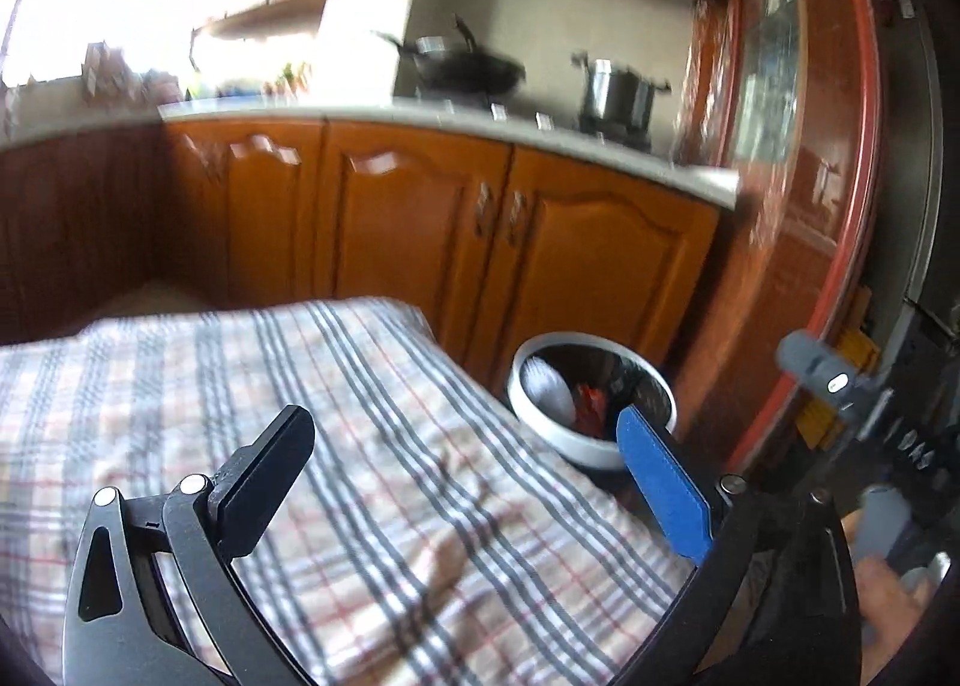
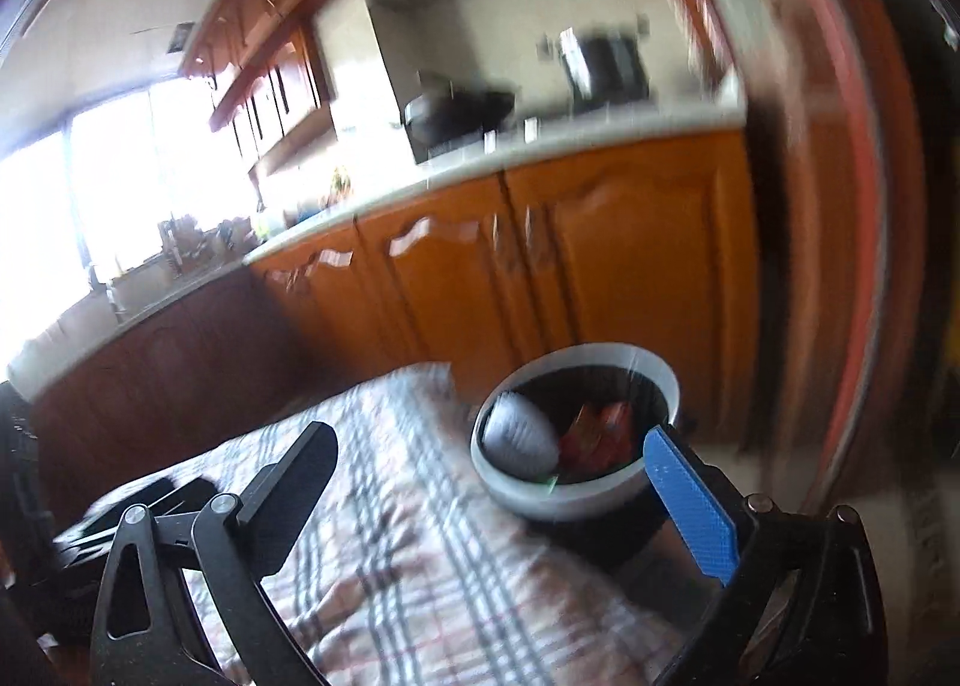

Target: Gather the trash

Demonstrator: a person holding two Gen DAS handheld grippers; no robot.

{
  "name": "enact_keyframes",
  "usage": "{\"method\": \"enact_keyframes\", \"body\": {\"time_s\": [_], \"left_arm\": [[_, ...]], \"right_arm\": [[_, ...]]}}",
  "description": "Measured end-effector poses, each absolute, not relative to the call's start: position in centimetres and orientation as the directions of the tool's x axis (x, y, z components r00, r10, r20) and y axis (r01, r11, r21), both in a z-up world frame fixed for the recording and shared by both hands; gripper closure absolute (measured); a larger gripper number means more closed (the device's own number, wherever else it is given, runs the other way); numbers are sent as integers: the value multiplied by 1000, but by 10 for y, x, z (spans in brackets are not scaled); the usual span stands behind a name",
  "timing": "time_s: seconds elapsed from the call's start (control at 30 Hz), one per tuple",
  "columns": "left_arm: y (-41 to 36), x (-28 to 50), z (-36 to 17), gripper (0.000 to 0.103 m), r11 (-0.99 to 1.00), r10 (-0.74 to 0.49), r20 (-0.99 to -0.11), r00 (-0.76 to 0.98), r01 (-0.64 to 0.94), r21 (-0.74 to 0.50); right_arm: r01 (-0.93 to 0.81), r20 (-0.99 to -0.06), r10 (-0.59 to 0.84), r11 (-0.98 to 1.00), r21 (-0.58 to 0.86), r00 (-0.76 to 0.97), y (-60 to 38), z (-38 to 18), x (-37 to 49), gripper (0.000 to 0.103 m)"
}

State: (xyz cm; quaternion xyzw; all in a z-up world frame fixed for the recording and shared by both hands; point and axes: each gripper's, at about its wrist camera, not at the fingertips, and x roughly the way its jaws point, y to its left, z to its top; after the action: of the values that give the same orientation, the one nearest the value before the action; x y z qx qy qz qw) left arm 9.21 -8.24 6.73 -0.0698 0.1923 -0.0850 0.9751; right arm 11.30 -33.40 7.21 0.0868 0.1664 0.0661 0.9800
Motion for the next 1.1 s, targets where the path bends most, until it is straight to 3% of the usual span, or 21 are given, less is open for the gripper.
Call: {"method": "enact_keyframes", "body": {"time_s": [0.07,0.13,0.43,1.1], "left_arm": [[-80,84,70,0,984,-160,-328,931,123,-130],[-80,81,67,0,989,-135,-320,938,109,-99],[-83,70,35,0,999,-34,-312,949,30,-18],[-83,63,26,0,1000,-15,-327,945,17,4]], "right_arm": [[-106,-208,129,987,121,969,-326,88,94,0],[-110,-180,123,990,84,976,-320,90,87,0],[-71,-242,90,994,82,966,-312,41,95,0],[-54,-258,70,996,67,964,-315,32,87,0]]}}
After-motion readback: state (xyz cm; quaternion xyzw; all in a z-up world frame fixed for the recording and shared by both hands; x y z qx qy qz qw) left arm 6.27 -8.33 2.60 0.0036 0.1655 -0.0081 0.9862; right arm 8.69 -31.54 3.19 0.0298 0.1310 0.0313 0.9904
